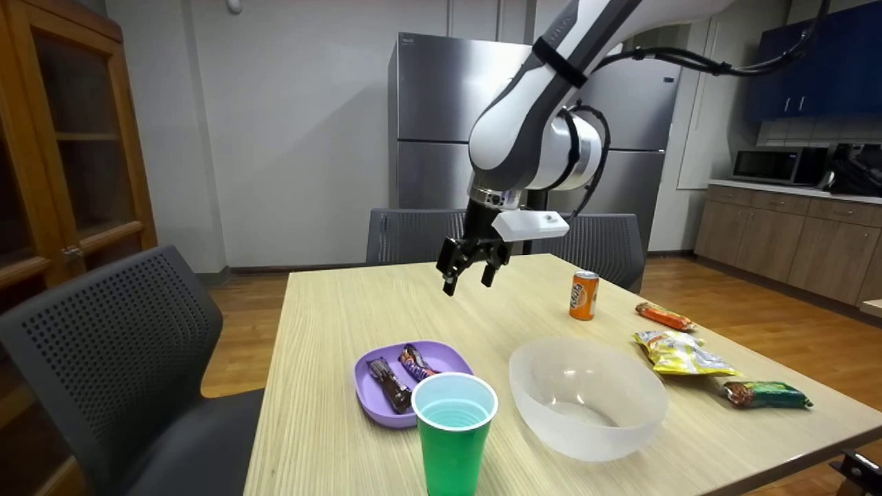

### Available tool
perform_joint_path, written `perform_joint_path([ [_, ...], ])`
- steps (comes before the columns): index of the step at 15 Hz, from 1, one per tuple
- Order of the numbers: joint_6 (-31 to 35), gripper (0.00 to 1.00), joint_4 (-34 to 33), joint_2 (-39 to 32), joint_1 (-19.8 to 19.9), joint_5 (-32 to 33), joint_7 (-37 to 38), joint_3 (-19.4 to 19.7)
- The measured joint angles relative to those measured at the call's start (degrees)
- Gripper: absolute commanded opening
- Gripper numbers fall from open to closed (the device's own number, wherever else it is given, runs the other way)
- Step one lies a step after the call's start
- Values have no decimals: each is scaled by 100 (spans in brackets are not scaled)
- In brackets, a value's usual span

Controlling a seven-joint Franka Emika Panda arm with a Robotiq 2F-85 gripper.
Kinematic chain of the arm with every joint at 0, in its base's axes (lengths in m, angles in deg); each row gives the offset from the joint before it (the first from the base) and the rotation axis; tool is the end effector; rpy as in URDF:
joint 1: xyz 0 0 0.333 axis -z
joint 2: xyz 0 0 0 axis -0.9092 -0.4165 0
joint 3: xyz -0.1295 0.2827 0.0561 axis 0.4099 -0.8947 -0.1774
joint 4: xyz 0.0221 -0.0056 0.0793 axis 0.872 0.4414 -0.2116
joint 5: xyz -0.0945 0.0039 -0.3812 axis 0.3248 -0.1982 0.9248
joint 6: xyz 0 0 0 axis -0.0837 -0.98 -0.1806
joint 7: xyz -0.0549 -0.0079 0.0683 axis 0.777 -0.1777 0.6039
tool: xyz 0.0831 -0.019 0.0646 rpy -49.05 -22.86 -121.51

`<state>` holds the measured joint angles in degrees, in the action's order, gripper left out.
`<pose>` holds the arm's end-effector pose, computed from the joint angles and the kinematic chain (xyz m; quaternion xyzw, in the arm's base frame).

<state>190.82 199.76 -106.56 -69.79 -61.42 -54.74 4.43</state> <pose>0.6014 0.1299 0.2303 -0.9790 -0.1616 -0.1197 0.0328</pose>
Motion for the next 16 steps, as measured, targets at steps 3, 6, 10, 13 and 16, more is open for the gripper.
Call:
perform_joint_path([
  [3, -51, 100, 65, 84, -6, 2, 379, 352],
  [6, -71, 100, 184, 174, -32, 29, 792, 720],
  [10, -75, 100, 375, 323, -6, 30, 1137, 1111],
  [13, -76, 100, 456, 352, -2, 149, 1358, 1463],
  [16, -246, 100, 490, 349, 66, 207, 1372, 1696],
])
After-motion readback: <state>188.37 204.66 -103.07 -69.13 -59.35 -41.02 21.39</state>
